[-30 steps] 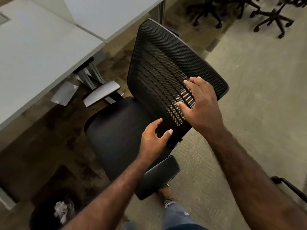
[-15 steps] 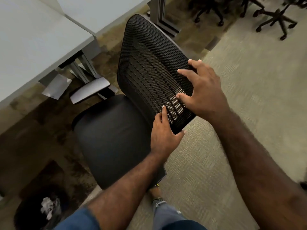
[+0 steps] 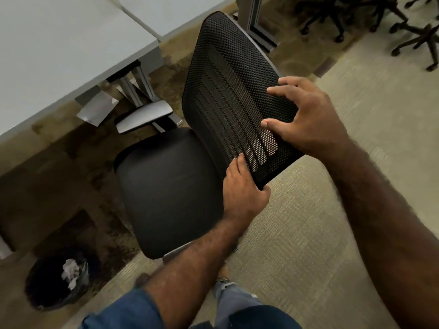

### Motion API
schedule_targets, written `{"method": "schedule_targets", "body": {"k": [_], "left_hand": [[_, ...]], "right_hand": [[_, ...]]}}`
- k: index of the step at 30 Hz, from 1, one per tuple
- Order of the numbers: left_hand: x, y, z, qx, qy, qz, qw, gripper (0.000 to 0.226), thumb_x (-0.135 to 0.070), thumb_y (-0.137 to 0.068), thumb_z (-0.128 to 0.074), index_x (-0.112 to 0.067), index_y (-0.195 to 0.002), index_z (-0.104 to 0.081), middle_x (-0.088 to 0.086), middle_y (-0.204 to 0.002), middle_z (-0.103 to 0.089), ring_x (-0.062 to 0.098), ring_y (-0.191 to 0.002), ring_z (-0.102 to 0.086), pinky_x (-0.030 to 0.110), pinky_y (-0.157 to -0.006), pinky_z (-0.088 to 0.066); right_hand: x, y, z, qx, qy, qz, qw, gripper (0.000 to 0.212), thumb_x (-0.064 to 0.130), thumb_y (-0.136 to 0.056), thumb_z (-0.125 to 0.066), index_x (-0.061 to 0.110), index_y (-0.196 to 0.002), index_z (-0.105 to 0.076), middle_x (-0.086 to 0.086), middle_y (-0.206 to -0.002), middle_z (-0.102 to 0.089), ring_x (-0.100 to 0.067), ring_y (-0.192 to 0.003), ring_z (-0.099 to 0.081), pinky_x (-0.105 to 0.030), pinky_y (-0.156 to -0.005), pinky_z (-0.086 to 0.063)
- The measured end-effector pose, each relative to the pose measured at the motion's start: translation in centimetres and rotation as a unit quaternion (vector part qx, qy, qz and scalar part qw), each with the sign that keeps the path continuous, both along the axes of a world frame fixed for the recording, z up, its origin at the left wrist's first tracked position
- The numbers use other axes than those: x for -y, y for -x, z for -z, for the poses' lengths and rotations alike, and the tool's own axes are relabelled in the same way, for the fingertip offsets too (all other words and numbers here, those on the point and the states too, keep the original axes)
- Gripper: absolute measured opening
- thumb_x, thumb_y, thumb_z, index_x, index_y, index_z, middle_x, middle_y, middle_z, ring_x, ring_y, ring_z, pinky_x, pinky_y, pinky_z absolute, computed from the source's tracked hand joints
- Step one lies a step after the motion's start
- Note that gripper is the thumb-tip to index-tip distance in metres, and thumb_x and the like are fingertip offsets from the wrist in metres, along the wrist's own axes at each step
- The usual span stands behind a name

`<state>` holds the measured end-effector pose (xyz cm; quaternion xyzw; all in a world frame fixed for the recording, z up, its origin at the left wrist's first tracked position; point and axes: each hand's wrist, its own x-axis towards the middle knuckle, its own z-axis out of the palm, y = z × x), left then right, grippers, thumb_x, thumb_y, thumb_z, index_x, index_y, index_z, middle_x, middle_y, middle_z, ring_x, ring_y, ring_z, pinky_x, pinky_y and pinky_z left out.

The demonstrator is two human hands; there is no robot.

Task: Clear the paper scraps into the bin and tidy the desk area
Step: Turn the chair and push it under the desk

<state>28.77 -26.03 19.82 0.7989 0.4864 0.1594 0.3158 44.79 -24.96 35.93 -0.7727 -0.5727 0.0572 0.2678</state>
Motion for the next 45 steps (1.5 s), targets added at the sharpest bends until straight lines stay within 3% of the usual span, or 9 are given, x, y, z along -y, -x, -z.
{"method": "schedule_targets", "body": {"k": [6, 11, 18, 22, 27, 30, 34, 39, 45], "left_hand": [[0.7, 2.8, 0.1, 0.017, 0.009, -0.022, 1.000, 0.096, -0.043, -0.076, -0.071, -0.011, -0.157, -0.029, 0.009, -0.155, -0.045, 0.029, -0.146, -0.044, 0.048, -0.117, -0.047], [1.3, 6.1, 0.4, 0.037, 0.003, -0.008, 0.999, 0.093, -0.038, -0.080, -0.070, -0.012, -0.159, -0.029, 0.006, -0.159, -0.044, 0.027, -0.150, -0.042, 0.047, -0.119, -0.045], [2.5, 11.8, 0.6, 0.066, 0.002, 0.003, 0.998, 0.093, -0.033, -0.079, -0.067, -0.021, -0.162, -0.026, -0.004, -0.162, -0.042, 0.015, -0.152, -0.041, 0.033, -0.118, -0.047], [3.1, 15.5, 0.3, 0.072, 0.011, 0.008, 0.997, 0.090, -0.032, -0.081, -0.067, -0.032, -0.161, -0.025, -0.008, -0.165, -0.041, 0.011, -0.151, -0.043, 0.032, -0.117, -0.049], [3.4, 20.0, 0.0, 0.094, 0.024, -0.010, 0.995, 0.088, -0.021, -0.076, -0.066, -0.031, -0.159, -0.037, -0.009, -0.165, -0.043, 0.004, -0.151, -0.042, 0.032, -0.122, -0.043], [3.3, 22.9, 0.2, 0.115, 0.032, -0.019, 0.993, 0.091, -0.004, -0.074, -0.072, -0.029, -0.157, -0.043, -0.008, -0.163, -0.046, 0.002, -0.151, -0.041, 0.031, -0.124, -0.038], [2.7, 27.4, 0.0, 0.120, 0.041, -0.037, 0.991, 0.078, -0.012, -0.085, -0.075, -0.032, -0.155, -0.047, -0.011, -0.161, -0.049, 0.001, -0.148, -0.045, 0.035, -0.121, -0.041], [0.7, 32.9, -0.6, 0.126, 0.033, -0.058, 0.990, 0.065, 0.000, -0.082, -0.081, -0.008, -0.144, -0.061, 0.002, -0.152, -0.060, 0.018, -0.139, -0.059, 0.056, -0.113, -0.046], [-2.1, 39.6, -2.3, 0.079, 0.086, -0.096, 0.989, 0.053, -0.029, -0.087, -0.070, -0.024, -0.140, -0.061, -0.016, -0.149, -0.059, -0.005, -0.138, -0.054, 0.055, -0.131, -0.013]], "right_hand": [[-1.0, 1.1, 0.1, -0.039, 0.054, -0.061, 0.996, 0.073, 0.049, -0.081, -0.085, 0.029, -0.146, -0.060, 0.001, -0.170, -0.032, -0.013, -0.155, -0.031, -0.032, -0.125, -0.029], [-2.6, 2.3, 0.0, -0.068, 0.089, -0.097, 0.989, 0.077, 0.053, -0.081, -0.083, 0.033, -0.150, -0.055, 0.002, -0.175, -0.018, -0.019, -0.163, -0.006, -0.042, -0.130, -0.015], [-5.6, 3.8, 0.8, -0.102, 0.094, -0.126, 0.982, 0.082, 0.072, -0.076, -0.072, 0.038, -0.149, -0.054, 0.009, -0.174, -0.017, -0.021, -0.163, 0.009, -0.052, -0.130, -0.007], [-7.7, 4.9, 0.9, -0.089, 0.100, -0.145, 0.980, 0.081, 0.078, -0.078, -0.069, 0.039, -0.148, -0.054, 0.011, -0.174, -0.017, -0.020, -0.161, 0.018, -0.044, -0.127, -0.001], [-10.4, 7.3, 0.5, -0.028, 0.112, -0.160, 0.980, 0.071, 0.075, -0.084, -0.066, 0.036, -0.144, -0.061, 0.006, -0.173, -0.024, -0.017, -0.162, 0.015, -0.056, -0.131, 0.003], [-12.0, 9.0, 0.3, 0.037, 0.129, -0.166, 0.977, 0.068, 0.079, -0.086, -0.060, 0.035, -0.136, -0.068, 0.005, -0.171, -0.029, -0.021, -0.162, 0.015, -0.054, -0.129, 0.012], [-13.5, 11.7, 0.5, 0.123, 0.152, -0.180, 0.964, 0.071, 0.092, -0.084, -0.039, 0.042, -0.121, -0.075, 0.006, -0.167, -0.038, -0.023, -0.162, 0.014, -0.057, -0.128, 0.013], [-14.4, 15.7, 1.4, 0.171, 0.143, -0.165, 0.961, 0.070, 0.093, -0.085, -0.030, 0.047, -0.109, -0.078, 0.011, -0.159, -0.050, -0.022, -0.163, 0.004, -0.060, -0.128, 0.008], [-15.4, 21.1, 2.0, 0.177, 0.110, -0.194, 0.959, 0.077, 0.093, -0.088, -0.022, 0.044, -0.106, -0.079, 0.014, -0.149, -0.060, -0.019, -0.163, -0.008, -0.060, -0.128, 0.003]]}}
